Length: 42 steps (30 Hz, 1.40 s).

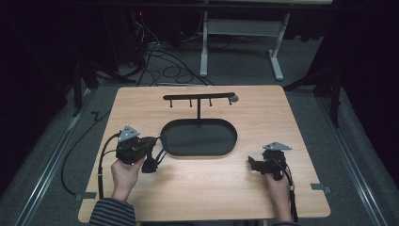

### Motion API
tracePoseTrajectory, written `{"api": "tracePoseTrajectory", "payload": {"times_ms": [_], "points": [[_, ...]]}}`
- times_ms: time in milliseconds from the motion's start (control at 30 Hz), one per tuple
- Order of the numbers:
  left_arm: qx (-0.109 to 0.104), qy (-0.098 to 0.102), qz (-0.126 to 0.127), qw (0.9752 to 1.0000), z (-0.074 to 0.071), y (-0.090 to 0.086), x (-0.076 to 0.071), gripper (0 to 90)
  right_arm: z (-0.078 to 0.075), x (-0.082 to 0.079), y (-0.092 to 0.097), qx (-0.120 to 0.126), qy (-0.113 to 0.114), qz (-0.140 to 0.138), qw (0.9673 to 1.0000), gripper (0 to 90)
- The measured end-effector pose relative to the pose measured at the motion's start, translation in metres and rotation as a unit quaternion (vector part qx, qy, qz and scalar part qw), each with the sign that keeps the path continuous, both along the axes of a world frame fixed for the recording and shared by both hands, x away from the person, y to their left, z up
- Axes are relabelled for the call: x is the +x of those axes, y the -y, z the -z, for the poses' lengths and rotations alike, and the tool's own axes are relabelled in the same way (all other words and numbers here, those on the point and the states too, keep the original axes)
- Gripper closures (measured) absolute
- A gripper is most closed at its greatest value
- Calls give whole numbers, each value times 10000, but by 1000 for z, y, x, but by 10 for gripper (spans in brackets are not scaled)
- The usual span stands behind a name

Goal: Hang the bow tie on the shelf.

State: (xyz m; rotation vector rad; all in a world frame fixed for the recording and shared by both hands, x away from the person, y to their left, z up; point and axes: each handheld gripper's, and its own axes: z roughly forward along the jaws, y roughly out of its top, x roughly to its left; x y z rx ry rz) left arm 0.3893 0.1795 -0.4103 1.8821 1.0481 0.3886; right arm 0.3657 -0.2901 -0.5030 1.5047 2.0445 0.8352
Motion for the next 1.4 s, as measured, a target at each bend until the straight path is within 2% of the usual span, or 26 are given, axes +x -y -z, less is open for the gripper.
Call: {"api": "tracePoseTrajectory", "payload": {"times_ms": [333,700,733,1067,1400], "points": [[-136,140,19,9998,-15,5,8,878,0,0,0,0,-1,0,10000,177],[-68,334,67,9994,-32,12,17,879,0,0,0,0,-1,0,10000,177],[-112,359,65,9993,-34,13,19,879,0,0,0,0,-1,-1,10000,177],[-152,471,119,9987,-50,22,30,879,0,0,0,1,-2,-1,10000,176],[-188,519,129,9984,-59,28,41,879,0,0,0,-1,2,-6,10000,176]]}}
